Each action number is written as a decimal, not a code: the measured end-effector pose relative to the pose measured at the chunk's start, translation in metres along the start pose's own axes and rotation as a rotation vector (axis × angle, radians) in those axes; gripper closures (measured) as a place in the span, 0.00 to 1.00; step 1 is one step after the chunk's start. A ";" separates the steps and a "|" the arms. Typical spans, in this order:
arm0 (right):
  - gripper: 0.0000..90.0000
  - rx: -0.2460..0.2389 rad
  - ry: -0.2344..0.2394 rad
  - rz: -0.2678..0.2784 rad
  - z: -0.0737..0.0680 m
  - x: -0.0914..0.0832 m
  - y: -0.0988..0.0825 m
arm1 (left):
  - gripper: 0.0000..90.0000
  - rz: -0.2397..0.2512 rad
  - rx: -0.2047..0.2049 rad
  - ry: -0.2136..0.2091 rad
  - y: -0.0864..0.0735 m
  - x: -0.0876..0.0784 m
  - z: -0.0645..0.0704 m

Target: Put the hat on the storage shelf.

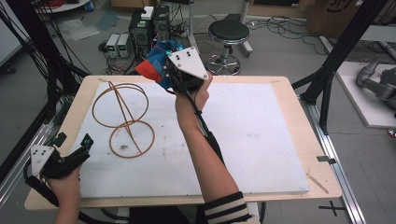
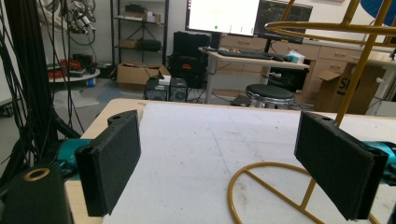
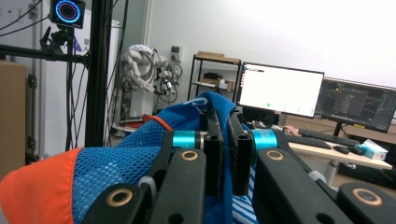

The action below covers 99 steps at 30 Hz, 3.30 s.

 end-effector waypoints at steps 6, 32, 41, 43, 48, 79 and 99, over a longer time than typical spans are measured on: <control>0.98 -0.006 0.031 0.009 -0.017 0.012 0.013 | 0.17 0.001 -0.003 0.001 0.000 0.000 -0.001; 0.97 -0.042 0.188 -0.027 -0.096 0.038 0.013 | 0.17 0.003 -0.019 0.013 0.000 -0.002 -0.008; 0.97 -0.063 0.248 -0.061 -0.117 0.037 0.003 | 0.17 0.007 -0.025 0.017 0.000 -0.002 -0.010; 0.97 -0.075 0.258 -0.072 -0.121 0.036 0.000 | 0.17 0.008 -0.025 0.018 0.000 -0.003 -0.010; 0.97 -0.079 0.272 -0.098 -0.126 0.035 -0.009 | 0.17 0.005 -0.023 0.019 0.001 -0.003 -0.010; 0.86 -0.115 0.322 -0.210 -0.131 0.040 -0.030 | 0.17 0.003 -0.022 0.019 0.000 -0.003 -0.011; 0.65 -0.074 0.304 -0.185 -0.123 0.038 -0.025 | 0.17 0.003 -0.021 0.020 0.000 -0.003 -0.011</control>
Point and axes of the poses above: each handheld gripper's, and its own axes: x roughly forward along the jaws, y roughly out of its top, z roughly to its right, the point moved 5 cm from there along x, roughly forward along the jaws, and after that the axes turned 8 degrees about y, right-handed, at the moved point
